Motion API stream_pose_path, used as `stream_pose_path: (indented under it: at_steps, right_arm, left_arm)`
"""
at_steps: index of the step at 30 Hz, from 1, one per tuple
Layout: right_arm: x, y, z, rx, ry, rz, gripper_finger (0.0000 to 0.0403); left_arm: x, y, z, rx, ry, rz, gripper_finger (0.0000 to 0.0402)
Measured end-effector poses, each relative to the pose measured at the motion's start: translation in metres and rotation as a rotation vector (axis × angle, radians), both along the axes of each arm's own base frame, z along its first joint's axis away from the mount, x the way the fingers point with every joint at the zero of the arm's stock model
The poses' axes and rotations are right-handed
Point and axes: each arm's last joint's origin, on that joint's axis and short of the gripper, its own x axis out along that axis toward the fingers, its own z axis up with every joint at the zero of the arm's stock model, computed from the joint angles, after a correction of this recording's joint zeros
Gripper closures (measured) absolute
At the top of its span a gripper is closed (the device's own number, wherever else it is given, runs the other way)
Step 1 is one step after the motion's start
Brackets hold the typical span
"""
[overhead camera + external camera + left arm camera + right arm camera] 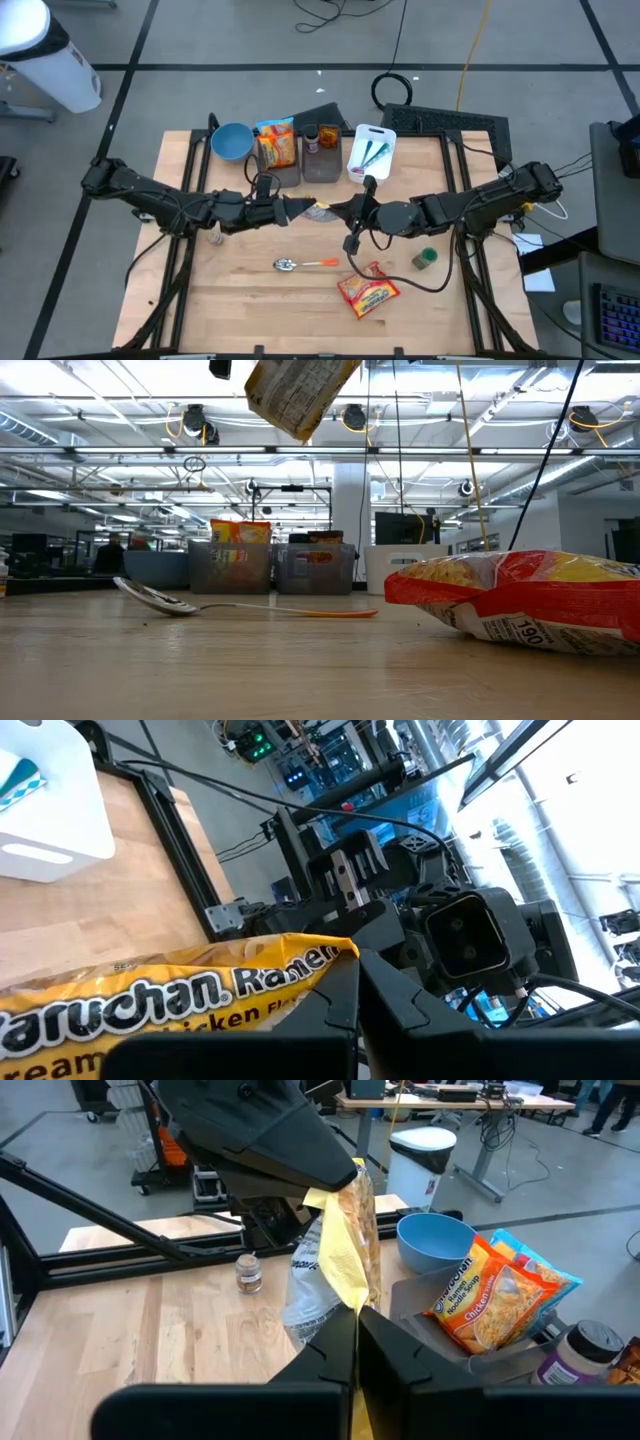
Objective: Pick & Place Food Item
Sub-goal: Put the yellow noodle pack into the left black bin
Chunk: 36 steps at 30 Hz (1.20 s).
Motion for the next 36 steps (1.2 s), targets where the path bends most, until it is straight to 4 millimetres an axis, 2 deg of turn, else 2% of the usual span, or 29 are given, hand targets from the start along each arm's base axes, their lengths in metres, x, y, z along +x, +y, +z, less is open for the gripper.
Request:
stream_pose_path:
  at_steps: [9,12,16,22,27,31,36]
  right_arm:
    - [0.000,0.000,0.000,0.001,-0.004,0.000,0.0402]
    - [0.000,0.001,0.001,0.001,-0.007,0.003,0.0402]
    - [0.000,0.001,0.001,0.006,-0.013,0.010,0.0403]
    - [-0.004,0.002,0.006,0.016,-0.029,0.030,0.0403]
    - [-0.013,-0.001,0.017,0.022,-0.059,0.033,0.0403]
    - [-0.022,-0.003,0.025,0.022,-0.081,0.035,0.0403]
    - [-0.027,-0.005,0.031,0.019,-0.092,0.036,0.0403]
  left_arm:
    - [0.000,0.000,0.000,0.052,0.009,-0.011,0.0380]
    - [0.002,0.004,0.003,0.088,-0.014,-0.074,0.0364]
    - [0.004,0.012,0.008,0.117,-0.055,-0.105,0.0324]
    - [0.006,0.023,0.010,0.117,-0.077,-0.096,0.0237]
    - [0.007,0.030,0.010,0.135,-0.072,-0.131,0.0179]
    - [0.007,0.034,0.010,0.159,-0.077,-0.138,0.0156]
    - [0.008,0.039,0.011,0.187,-0.079,-0.139,0.0149]
